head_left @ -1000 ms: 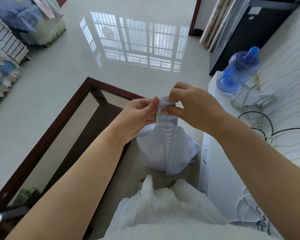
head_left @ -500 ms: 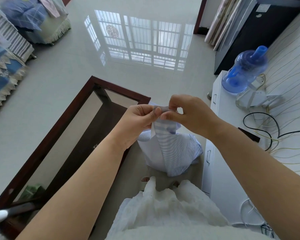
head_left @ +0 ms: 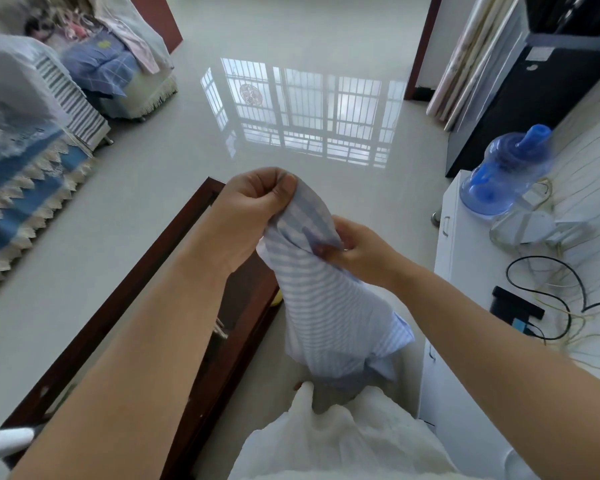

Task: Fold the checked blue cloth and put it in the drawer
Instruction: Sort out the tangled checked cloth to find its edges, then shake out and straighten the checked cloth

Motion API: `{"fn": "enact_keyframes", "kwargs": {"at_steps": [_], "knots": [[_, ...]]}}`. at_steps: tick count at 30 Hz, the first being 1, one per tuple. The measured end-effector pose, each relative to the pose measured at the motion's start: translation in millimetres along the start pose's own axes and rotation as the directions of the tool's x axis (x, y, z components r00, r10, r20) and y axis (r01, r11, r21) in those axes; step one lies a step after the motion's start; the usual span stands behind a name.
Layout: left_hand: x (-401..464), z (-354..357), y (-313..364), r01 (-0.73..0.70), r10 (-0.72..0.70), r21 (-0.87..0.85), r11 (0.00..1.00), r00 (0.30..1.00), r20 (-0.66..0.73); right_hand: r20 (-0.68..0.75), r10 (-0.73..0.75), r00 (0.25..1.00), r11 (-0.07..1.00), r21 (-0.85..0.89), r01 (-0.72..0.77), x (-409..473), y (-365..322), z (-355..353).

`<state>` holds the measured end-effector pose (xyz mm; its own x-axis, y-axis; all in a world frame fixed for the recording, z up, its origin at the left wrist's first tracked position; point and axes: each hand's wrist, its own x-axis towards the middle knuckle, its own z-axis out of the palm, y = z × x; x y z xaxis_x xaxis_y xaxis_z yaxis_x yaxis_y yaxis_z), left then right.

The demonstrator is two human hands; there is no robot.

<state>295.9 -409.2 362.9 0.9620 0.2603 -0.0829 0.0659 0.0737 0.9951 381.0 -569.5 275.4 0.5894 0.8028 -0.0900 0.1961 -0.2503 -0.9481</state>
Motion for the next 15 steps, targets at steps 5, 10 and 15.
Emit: {"fn": "enact_keyframes", "kwargs": {"at_steps": [5,10,15], "knots": [[4,6,35,-0.107,0.107,-0.006,0.994,0.994,0.018,-0.138,0.063,0.988,0.998,0.022,-0.061,6,18,4],[5,-1,49,-0.211,0.217,0.066,0.975,0.972,-0.089,-0.257,0.176,0.95,0.984,0.038,-0.172,-1,42,-14],[15,-1,13,-0.219,0.469,0.605,0.766,0.834,-0.291,-0.449,0.139,0.883,0.966,-0.135,-0.22,-22,30,-89]]}}
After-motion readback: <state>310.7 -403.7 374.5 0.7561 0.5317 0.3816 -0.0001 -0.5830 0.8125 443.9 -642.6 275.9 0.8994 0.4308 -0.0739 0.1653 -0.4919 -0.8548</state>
